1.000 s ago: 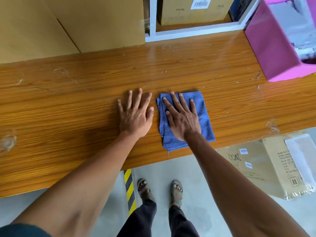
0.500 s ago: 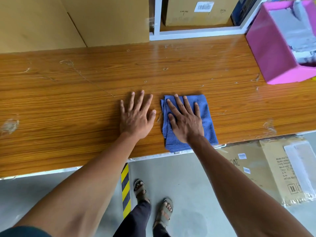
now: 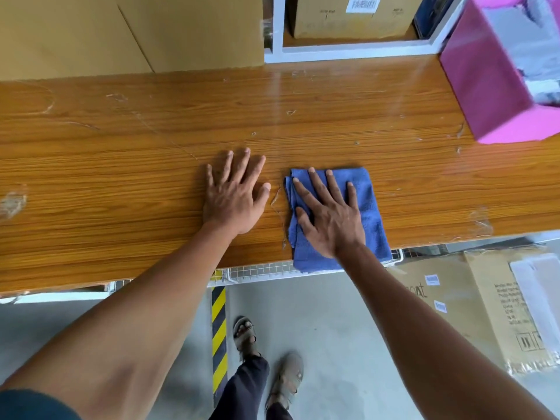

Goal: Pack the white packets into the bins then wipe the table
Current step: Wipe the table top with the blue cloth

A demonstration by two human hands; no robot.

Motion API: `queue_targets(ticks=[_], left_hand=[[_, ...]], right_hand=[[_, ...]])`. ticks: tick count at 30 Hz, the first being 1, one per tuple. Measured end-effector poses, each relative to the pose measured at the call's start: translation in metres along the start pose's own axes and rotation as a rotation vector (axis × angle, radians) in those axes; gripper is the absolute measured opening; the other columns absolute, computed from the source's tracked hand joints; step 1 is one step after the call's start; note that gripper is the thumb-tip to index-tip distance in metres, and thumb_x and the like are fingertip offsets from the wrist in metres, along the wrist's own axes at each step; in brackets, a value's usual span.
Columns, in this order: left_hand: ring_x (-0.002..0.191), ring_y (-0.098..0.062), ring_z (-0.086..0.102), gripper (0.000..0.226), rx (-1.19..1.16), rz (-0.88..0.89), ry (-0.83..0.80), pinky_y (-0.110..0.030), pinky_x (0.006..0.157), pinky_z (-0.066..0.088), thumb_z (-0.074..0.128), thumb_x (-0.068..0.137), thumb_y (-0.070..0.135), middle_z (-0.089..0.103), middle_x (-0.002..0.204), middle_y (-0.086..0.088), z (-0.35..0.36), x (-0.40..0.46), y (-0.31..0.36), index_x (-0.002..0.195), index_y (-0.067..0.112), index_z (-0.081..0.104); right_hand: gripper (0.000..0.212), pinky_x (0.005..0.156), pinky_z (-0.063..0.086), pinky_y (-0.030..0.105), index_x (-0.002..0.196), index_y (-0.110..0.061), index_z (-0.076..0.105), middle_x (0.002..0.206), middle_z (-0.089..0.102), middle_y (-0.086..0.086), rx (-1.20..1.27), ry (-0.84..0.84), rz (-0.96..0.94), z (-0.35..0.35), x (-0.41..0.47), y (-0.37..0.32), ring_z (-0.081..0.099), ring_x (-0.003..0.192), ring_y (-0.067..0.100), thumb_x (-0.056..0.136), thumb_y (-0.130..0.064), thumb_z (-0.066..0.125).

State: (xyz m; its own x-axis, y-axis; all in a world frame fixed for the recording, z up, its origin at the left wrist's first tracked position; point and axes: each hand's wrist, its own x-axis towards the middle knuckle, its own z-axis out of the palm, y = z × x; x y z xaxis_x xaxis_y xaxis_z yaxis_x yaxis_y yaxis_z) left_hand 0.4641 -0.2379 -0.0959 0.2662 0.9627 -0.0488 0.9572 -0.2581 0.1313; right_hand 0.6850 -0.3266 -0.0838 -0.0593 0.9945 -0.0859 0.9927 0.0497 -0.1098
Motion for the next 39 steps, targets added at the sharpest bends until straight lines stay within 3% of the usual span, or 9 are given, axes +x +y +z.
queue_targets(ticks=[7, 12, 15, 23, 32, 39], left_hand=[[0.164, -0.025, -0.002, 0.068, -0.007, 0.016, 0.031, -0.065, 0.128, 0.003, 0.008, 0.104, 0.071, -0.004, 0.177, 0.010, 0.004, 0.003, -0.002, 0.167, 0.047, 0.002], [0.164, -0.025, -0.006, 0.068, 0.000, 0.002, 0.009, -0.064, 0.128, 0.001, 0.005, 0.103, 0.071, -0.006, 0.177, 0.011, -0.001, 0.000, 0.002, 0.167, 0.047, 0.001], [0.164, -0.025, -0.007, 0.069, -0.002, -0.010, -0.004, -0.064, 0.128, 0.000, 0.003, 0.102, 0.072, -0.007, 0.177, 0.011, -0.001, 0.000, 0.001, 0.167, 0.047, 0.001], [0.164, -0.025, -0.006, 0.067, 0.008, 0.007, 0.026, -0.065, 0.128, 0.001, 0.008, 0.104, 0.071, -0.005, 0.177, 0.010, 0.009, 0.005, -0.002, 0.167, 0.047, 0.000], [0.164, -0.024, -0.007, 0.069, 0.013, -0.006, 0.009, -0.064, 0.128, 0.001, 0.005, 0.103, 0.072, -0.009, 0.177, 0.011, 0.005, 0.004, -0.001, 0.166, 0.047, -0.002], [0.164, -0.024, -0.006, 0.068, 0.000, 0.010, 0.032, -0.064, 0.128, 0.001, 0.010, 0.104, 0.070, -0.006, 0.177, 0.011, 0.010, 0.004, -0.003, 0.167, 0.046, 0.000]], right_hand=[[0.062, 0.128, 0.004, 0.062, 0.167, -0.043, 0.006, 0.177, 0.000, -0.009, 0.015, 0.031, 0.038, -0.011, 0.074, 0.024, 0.000, 0.163, 0.023, 0.107, -0.060, 0.009], [0.067, 0.126, 0.004, 0.066, 0.168, -0.039, 0.003, 0.177, -0.002, -0.004, -0.032, 0.007, -0.072, 0.003, 0.005, 0.019, -0.001, 0.163, 0.028, 0.106, -0.056, 0.021], [0.061, 0.126, 0.004, 0.065, 0.167, -0.043, -0.001, 0.177, -0.003, -0.007, -0.022, -0.013, -0.067, 0.003, -0.008, 0.015, -0.004, 0.163, 0.026, 0.109, -0.056, 0.015], [0.061, 0.126, -0.001, 0.064, 0.165, -0.047, -0.005, 0.176, -0.009, -0.011, -0.015, 0.012, 0.048, -0.010, 0.089, 0.042, -0.006, 0.163, 0.023, 0.106, -0.062, 0.005], [0.062, 0.126, 0.004, 0.064, 0.167, -0.042, 0.002, 0.177, -0.003, -0.006, -0.006, -0.005, 0.020, 0.001, -0.010, 0.004, -0.004, 0.163, 0.026, 0.110, -0.061, 0.015], [0.064, 0.126, 0.000, 0.065, 0.166, -0.046, -0.002, 0.176, -0.007, -0.009, -0.004, 0.008, 0.060, -0.010, 0.081, 0.031, -0.006, 0.163, 0.024, 0.106, -0.065, 0.007]])
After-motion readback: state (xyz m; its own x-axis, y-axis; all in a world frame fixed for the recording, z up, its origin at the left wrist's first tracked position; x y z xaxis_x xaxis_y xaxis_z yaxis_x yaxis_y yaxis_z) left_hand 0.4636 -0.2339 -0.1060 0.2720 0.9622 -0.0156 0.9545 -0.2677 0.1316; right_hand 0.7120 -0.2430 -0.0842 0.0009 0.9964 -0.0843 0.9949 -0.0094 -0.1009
